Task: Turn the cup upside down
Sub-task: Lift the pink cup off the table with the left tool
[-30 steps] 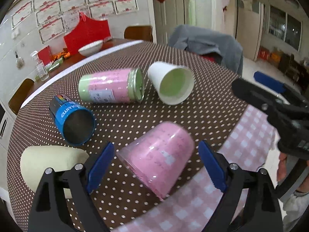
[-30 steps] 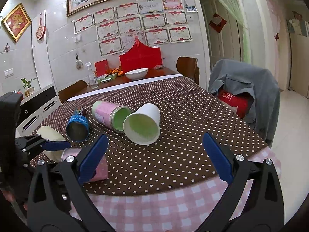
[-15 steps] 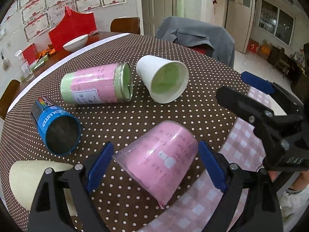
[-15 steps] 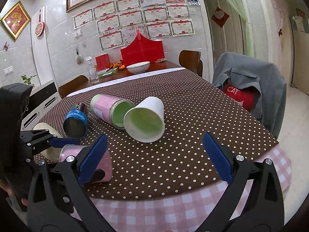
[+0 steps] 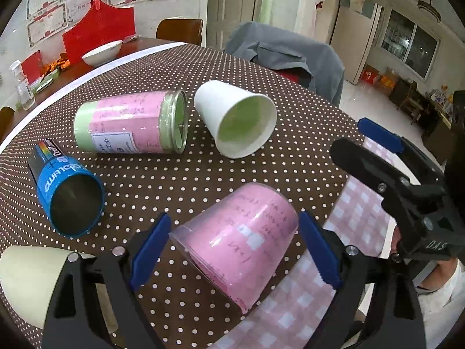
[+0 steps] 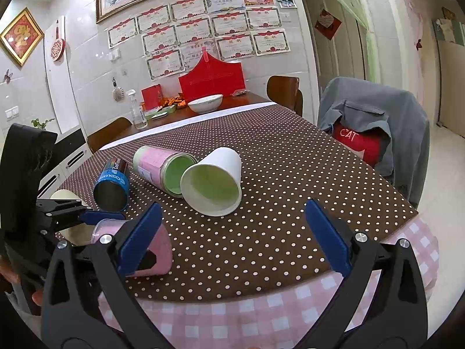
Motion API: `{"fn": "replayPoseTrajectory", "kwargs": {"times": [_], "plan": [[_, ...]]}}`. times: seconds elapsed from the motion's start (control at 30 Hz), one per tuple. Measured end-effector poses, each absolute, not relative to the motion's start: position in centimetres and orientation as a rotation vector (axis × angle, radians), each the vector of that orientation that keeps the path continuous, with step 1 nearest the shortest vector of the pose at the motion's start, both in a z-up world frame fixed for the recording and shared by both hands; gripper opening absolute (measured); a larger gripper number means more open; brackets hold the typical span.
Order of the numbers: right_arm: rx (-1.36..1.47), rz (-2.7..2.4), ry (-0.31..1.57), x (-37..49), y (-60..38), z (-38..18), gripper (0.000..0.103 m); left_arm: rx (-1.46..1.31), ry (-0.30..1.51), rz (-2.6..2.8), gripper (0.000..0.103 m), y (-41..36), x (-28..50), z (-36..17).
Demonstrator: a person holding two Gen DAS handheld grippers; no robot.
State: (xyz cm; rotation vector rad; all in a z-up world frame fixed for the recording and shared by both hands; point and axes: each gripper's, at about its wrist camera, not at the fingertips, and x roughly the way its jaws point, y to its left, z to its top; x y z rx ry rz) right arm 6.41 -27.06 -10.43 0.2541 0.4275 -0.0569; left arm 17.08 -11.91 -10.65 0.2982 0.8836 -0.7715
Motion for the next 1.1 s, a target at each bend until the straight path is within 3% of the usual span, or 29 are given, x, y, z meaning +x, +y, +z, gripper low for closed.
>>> {"fn": "replayPoseTrajectory", "kwargs": {"times": [0.53,1.1], "plan": [[0.268,-0.055,0.424,6.4,-27.6,-10.6,0.097,0.241,0.829,-0.381,0.088,-12.0,15.4,-10.7],[0.252,-0.059,0.409,6.3,-27.0,-9.7,0.097,0.090,0.866,-0.553,0.088,-9.9,15.8,-10.6]]}}
